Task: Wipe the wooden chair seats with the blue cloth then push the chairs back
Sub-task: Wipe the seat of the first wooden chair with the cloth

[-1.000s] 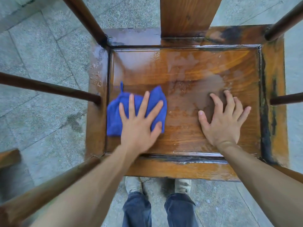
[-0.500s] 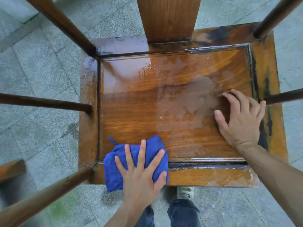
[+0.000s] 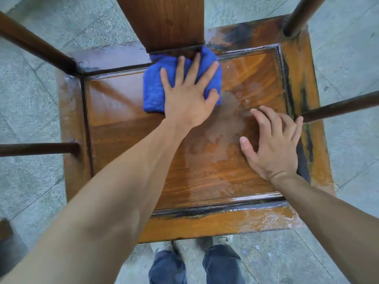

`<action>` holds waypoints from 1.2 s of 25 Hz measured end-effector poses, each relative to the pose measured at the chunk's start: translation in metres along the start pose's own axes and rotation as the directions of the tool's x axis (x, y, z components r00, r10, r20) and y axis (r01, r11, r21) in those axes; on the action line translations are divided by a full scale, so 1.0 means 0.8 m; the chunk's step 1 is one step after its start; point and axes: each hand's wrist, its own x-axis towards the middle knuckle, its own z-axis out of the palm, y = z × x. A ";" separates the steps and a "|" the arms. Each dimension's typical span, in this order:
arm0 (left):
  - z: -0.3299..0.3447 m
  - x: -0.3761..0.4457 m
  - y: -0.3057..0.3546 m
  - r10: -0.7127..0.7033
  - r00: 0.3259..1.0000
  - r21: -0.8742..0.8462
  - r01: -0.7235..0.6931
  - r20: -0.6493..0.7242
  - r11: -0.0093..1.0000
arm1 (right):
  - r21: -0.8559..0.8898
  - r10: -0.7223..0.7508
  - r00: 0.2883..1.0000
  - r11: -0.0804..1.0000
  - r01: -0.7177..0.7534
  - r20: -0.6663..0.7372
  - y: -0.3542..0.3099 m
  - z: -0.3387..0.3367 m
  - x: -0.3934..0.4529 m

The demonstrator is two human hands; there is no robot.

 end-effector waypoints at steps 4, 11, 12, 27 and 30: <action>0.009 -0.105 -0.003 0.220 0.975 0.045 -0.222 0.043 0.974 | 0.038 0.012 1.000 0.999 -0.011 -0.014 0.000 -0.002 0.000; 0.030 -0.367 -0.039 -0.201 0.976 0.041 0.198 0.079 0.979 | 0.051 0.015 1.000 0.999 -0.016 0.010 -0.001 -0.006 -0.001; 0.033 -0.385 -0.028 -0.266 0.959 0.027 0.265 0.100 0.964 | 0.045 0.012 1.000 0.999 -0.013 0.012 -0.001 -0.006 -0.001; 0.015 -0.065 0.078 0.027 0.998 0.056 -0.030 0.065 0.998 | 0.061 0.028 0.999 0.998 -0.027 -0.022 0.002 -0.003 -0.001; -0.002 0.050 0.080 0.172 0.980 0.078 -0.180 0.103 0.980 | 0.046 0.030 0.999 0.999 -0.029 -0.025 0.004 -0.001 0.000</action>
